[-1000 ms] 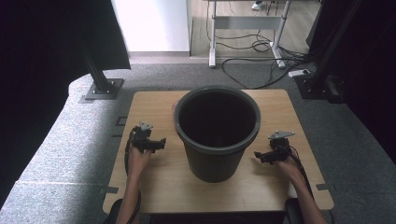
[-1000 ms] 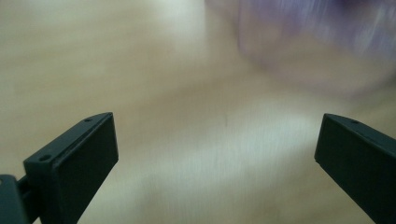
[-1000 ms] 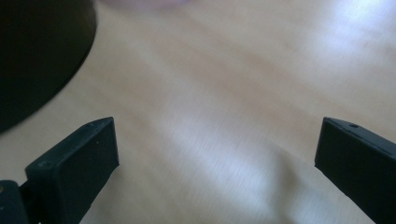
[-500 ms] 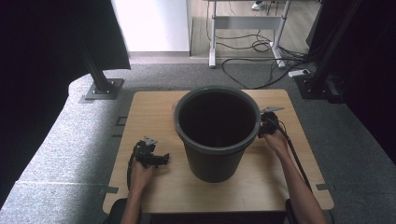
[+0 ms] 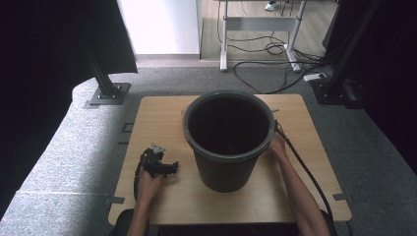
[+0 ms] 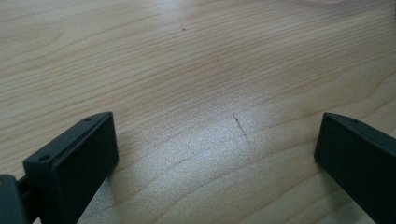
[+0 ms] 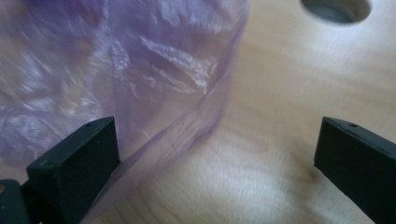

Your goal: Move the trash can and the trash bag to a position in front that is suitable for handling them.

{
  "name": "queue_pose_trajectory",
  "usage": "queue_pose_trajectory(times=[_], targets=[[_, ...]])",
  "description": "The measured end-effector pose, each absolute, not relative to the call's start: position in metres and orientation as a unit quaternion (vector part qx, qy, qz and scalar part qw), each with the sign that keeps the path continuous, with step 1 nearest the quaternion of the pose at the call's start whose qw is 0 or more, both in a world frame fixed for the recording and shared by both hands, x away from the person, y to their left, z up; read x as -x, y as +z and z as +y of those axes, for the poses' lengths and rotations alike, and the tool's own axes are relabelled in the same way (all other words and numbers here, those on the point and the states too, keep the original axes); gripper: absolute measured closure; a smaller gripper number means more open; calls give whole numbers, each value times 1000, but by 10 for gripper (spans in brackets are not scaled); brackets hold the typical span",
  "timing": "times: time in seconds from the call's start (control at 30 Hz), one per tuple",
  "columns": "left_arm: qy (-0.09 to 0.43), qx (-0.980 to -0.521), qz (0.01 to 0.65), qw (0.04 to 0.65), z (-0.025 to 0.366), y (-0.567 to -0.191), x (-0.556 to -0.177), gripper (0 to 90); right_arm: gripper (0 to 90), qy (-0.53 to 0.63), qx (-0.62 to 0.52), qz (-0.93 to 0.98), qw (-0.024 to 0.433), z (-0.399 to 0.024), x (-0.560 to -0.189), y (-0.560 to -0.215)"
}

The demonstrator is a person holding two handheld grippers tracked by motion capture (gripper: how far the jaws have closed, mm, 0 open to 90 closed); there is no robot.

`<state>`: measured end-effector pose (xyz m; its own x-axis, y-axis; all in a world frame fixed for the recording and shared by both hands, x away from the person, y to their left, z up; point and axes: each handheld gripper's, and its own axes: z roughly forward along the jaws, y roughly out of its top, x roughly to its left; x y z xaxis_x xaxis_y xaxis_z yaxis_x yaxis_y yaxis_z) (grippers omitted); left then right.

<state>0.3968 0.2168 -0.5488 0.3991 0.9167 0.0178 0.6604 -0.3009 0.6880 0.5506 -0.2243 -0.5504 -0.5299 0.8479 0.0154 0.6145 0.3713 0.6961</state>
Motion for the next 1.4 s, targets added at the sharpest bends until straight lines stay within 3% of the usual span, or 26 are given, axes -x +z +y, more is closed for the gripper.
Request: queue_pose_trajectory(times=[0.73,1.1,1.4], targets=[[209,-779,507,305,217,-549,-397,0,0,330,-488,782,202,-290,-478,-556],[209,-778,507,305,216,-549,-396,0,0,317,-520,764,211,-338,-422,-556],[209,-779,506,305,215,-549,-396,0,13,304,-518,767,224,-354,-371,-519]])
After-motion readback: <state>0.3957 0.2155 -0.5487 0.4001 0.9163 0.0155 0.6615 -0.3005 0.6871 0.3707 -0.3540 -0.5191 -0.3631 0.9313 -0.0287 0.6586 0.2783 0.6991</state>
